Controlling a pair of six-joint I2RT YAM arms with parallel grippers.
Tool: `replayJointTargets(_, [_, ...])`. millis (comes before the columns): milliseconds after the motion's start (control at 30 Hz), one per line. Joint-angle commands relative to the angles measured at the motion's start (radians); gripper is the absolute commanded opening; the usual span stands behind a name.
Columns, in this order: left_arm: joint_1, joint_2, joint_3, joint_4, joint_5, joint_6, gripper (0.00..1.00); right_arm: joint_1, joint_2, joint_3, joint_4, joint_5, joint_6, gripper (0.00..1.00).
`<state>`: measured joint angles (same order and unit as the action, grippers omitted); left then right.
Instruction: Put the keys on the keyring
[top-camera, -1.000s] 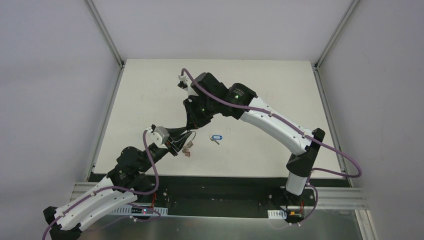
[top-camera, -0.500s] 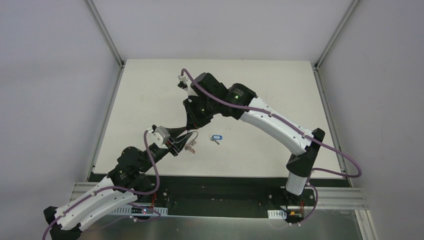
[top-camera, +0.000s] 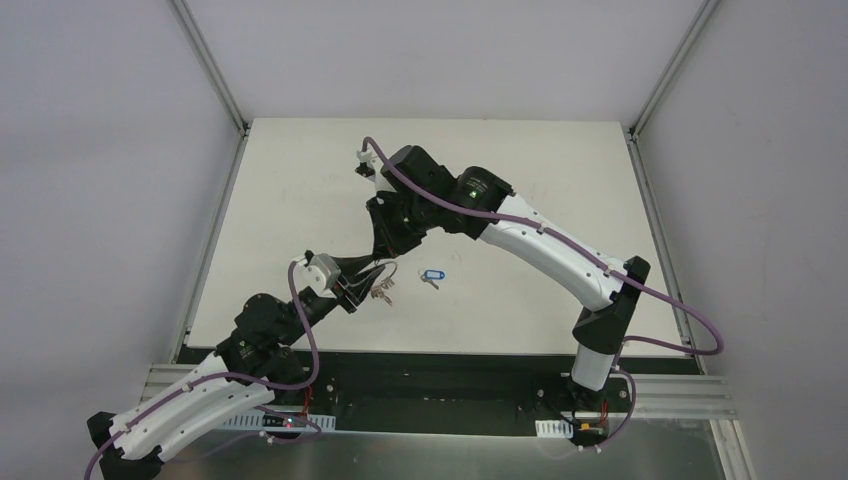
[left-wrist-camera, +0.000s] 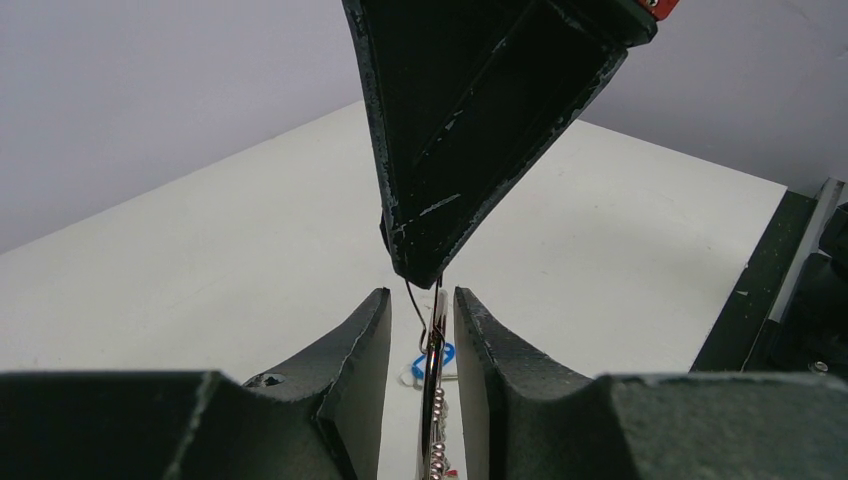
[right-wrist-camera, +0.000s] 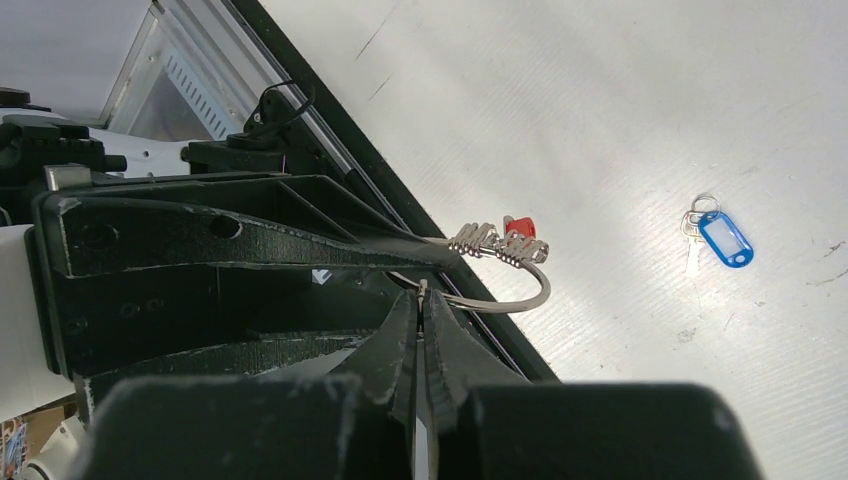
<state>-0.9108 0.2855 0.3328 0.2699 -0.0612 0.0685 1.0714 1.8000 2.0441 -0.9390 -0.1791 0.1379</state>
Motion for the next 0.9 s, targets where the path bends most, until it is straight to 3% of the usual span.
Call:
replayJointTargets(0, [-0.008,-0.009,0.000,0.034,-0.003,0.011,0.28,0.004,-0.053,0.042,0.020,0.005,0.002,0.00])
replayJointTargets(400, [-0.009,-0.005,0.000,0.034,-0.010,0.013,0.27,0.006,-0.056,0.045,0.021,0.006,0.002,0.00])
replayJointTargets(500, [-0.010,-0.005,0.001,0.034,-0.012,0.014,0.21,0.006,-0.056,0.044,0.021,0.004,0.003,0.00])
replayJointTargets(533, [-0.008,-0.003,0.002,0.036,-0.013,0.013,0.15,0.006,-0.056,0.044,0.021,0.003,0.002,0.00])
replayJointTargets(567, [-0.009,0.000,0.004,0.036,-0.014,0.013,0.02,0.006,-0.056,0.043,0.021,0.002,0.002,0.00])
replayJointTargets(867, [-0.017,-0.013,0.005,0.035,-0.036,0.005,0.00,0.013,-0.061,0.038,0.030,0.001,0.010,0.00])
